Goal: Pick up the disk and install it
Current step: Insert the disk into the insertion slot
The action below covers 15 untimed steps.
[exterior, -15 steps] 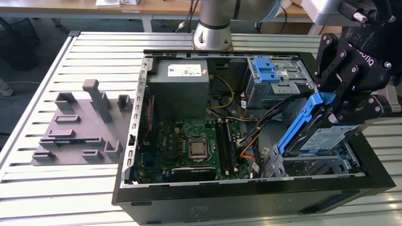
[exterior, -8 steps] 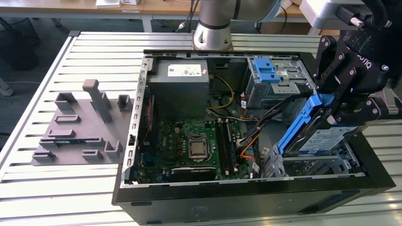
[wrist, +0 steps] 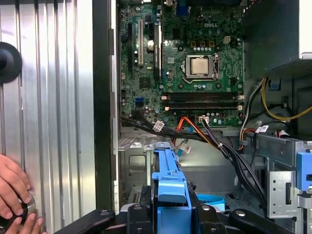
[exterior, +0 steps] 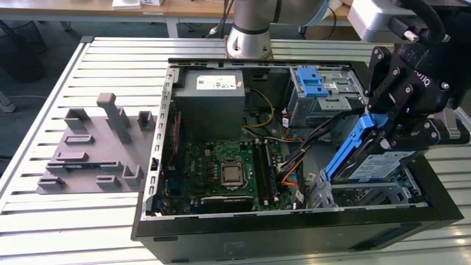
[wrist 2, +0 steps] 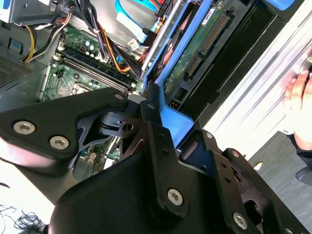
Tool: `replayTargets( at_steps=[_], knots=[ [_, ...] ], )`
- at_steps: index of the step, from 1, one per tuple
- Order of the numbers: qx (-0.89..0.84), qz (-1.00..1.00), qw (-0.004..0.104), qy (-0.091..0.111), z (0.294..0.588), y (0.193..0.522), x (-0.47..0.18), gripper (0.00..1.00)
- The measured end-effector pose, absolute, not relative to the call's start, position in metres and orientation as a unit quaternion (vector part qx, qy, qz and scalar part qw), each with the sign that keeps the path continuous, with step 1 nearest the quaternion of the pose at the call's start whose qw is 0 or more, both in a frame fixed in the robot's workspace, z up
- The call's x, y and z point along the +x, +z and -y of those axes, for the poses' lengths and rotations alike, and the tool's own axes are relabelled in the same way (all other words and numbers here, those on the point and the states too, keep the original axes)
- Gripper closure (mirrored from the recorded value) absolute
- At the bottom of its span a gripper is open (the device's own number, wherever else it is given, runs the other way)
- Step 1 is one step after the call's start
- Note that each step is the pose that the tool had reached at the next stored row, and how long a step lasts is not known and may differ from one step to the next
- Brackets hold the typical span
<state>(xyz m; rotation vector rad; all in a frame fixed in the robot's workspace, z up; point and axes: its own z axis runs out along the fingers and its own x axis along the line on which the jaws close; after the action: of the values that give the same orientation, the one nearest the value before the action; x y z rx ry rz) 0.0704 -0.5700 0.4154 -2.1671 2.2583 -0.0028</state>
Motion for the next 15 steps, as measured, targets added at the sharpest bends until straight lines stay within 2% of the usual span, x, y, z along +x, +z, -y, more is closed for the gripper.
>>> replayTargets(
  at_steps=[15],
  knots=[
    [-0.692,-0.722,0.006,-0.001,0.57,0.4,0.07,0.64]
  ],
)
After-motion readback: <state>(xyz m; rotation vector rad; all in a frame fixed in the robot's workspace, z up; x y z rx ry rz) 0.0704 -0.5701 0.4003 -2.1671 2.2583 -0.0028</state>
